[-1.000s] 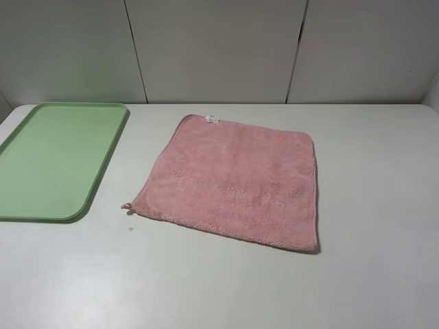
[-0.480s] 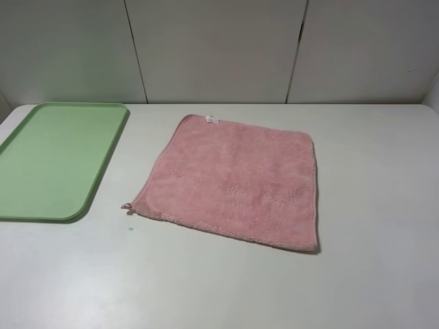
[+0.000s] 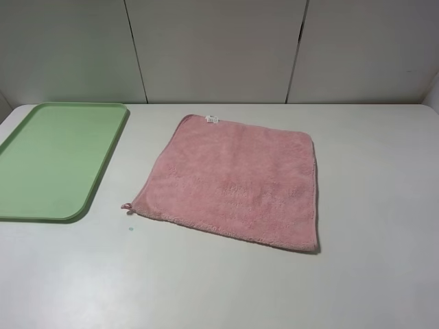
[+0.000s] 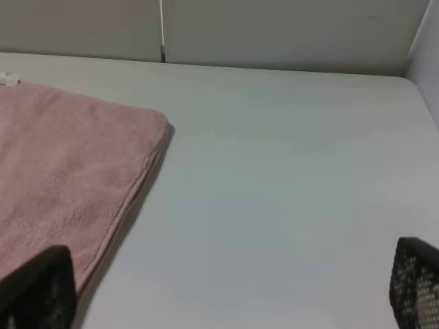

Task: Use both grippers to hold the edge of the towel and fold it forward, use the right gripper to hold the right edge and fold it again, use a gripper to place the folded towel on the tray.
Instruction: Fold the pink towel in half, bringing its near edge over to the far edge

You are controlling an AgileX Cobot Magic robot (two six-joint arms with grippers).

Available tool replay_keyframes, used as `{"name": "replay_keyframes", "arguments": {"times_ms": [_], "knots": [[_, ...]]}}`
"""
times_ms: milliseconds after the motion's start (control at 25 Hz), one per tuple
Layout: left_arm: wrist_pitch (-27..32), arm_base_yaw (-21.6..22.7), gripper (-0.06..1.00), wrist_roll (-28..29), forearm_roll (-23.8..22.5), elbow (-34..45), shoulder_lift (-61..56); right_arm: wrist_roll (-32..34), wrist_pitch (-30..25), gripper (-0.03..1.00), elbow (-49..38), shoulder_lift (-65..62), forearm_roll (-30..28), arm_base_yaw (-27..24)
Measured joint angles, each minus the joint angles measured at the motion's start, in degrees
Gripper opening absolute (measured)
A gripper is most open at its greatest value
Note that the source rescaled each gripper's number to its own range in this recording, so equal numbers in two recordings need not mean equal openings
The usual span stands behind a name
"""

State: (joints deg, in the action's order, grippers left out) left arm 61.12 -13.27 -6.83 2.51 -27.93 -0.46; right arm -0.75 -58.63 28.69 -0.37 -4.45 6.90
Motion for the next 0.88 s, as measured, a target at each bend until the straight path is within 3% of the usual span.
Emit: {"name": "replay_keyframes", "arguments": {"times_ms": [880], "knots": [[0.0, 0.0, 0.98, 0.0, 0.0, 0.0, 0.0, 0.0, 0.0, 1.00, 0.0, 0.0, 0.0, 0.0]]}}
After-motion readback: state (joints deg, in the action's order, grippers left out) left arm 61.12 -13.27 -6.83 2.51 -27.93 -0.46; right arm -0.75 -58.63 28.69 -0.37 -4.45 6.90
